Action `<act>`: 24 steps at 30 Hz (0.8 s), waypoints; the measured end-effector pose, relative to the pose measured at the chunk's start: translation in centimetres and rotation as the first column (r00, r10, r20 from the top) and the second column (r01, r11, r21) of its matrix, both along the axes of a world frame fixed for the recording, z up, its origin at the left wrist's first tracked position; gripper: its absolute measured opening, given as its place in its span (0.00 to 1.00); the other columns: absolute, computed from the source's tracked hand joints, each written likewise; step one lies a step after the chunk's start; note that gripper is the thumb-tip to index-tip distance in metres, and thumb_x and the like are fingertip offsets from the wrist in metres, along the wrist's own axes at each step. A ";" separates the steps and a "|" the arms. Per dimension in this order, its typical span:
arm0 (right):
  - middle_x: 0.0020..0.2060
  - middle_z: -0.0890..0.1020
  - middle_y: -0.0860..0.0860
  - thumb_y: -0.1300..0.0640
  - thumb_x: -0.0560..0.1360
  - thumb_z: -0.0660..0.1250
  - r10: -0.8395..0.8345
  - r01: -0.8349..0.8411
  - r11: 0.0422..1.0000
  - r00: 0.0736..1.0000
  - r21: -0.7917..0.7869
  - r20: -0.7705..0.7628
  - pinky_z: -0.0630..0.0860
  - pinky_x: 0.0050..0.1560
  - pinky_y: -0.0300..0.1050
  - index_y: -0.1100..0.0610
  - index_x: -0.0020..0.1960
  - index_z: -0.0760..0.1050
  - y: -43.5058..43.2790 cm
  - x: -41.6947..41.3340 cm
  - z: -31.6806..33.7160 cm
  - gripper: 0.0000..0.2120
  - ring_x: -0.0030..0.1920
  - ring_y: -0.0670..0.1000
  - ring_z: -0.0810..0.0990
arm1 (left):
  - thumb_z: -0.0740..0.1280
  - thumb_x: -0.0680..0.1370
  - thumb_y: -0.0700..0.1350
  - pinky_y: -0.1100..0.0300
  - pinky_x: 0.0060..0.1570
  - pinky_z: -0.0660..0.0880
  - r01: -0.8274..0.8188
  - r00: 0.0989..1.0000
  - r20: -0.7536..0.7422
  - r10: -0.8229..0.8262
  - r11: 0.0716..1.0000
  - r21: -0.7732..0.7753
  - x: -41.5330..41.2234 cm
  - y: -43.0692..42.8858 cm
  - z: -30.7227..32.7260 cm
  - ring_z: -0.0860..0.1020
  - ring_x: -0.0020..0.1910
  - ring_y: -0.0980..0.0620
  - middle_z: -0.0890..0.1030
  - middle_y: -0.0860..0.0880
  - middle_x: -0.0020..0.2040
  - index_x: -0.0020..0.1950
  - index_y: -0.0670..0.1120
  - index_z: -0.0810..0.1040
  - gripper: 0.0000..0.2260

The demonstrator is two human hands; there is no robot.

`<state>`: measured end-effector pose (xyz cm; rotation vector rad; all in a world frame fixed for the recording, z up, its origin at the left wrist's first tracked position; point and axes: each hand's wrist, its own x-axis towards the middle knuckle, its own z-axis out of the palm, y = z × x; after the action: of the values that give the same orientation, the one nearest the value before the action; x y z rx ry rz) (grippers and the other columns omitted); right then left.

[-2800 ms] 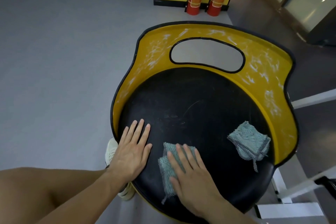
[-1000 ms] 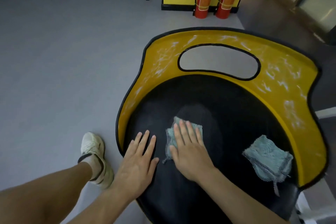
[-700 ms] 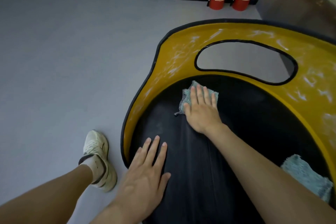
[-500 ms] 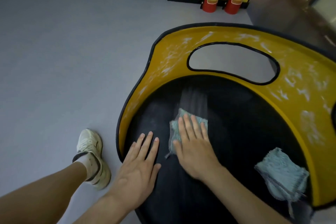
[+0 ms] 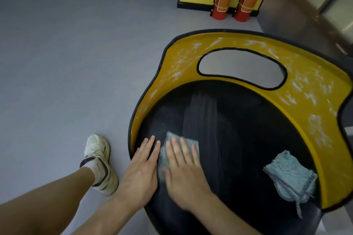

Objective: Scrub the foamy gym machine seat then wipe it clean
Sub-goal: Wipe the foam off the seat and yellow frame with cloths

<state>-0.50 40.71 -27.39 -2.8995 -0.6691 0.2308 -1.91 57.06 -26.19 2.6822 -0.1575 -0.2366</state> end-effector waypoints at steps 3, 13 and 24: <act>0.82 0.41 0.53 0.43 0.84 0.41 -0.042 0.042 0.999 0.999 0.016 -0.022 0.35 0.79 0.58 0.55 0.82 0.38 1.7 6.6 0.1 0.31 0.81 0.53 0.34 | 0.44 0.83 0.49 0.62 0.77 0.36 -0.062 0.998 0.012 0.063 0.997 -0.038 0.4 -0.2 0.0 0.34 0.79 0.58 0.37 0.54 0.81 0.80 0.51 0.37 0.27; 0.82 0.37 0.51 0.43 0.85 0.39 -0.123 0.117 0.991 0.986 -0.062 -0.109 0.34 0.79 0.57 0.53 0.82 0.35 2.4 17.8 0.8 0.30 0.80 0.52 0.33 | 0.42 0.81 0.57 0.50 0.77 0.46 -0.061 0.995 -0.061 0.073 0.981 0.183 1.2 -1.8 0.0 0.43 0.81 0.45 0.46 0.44 0.82 0.82 0.44 0.47 0.32; 0.80 0.62 0.55 0.41 0.79 0.57 -0.020 0.018 0.998 0.999 -0.060 -0.039 0.55 0.73 0.59 0.57 0.80 0.61 -3.7 -3.7 0.5 0.34 0.80 0.57 0.59 | 0.49 0.86 0.48 0.59 0.75 0.34 -0.050 0.999 -0.013 0.051 0.997 0.062 1.2 -1.2 0.7 0.35 0.80 0.50 0.34 0.49 0.80 0.82 0.47 0.40 0.28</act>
<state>-4.16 36.98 -26.89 -2.9481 -0.6389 0.3109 -0.74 55.88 -25.53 2.7414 -0.0790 -0.2497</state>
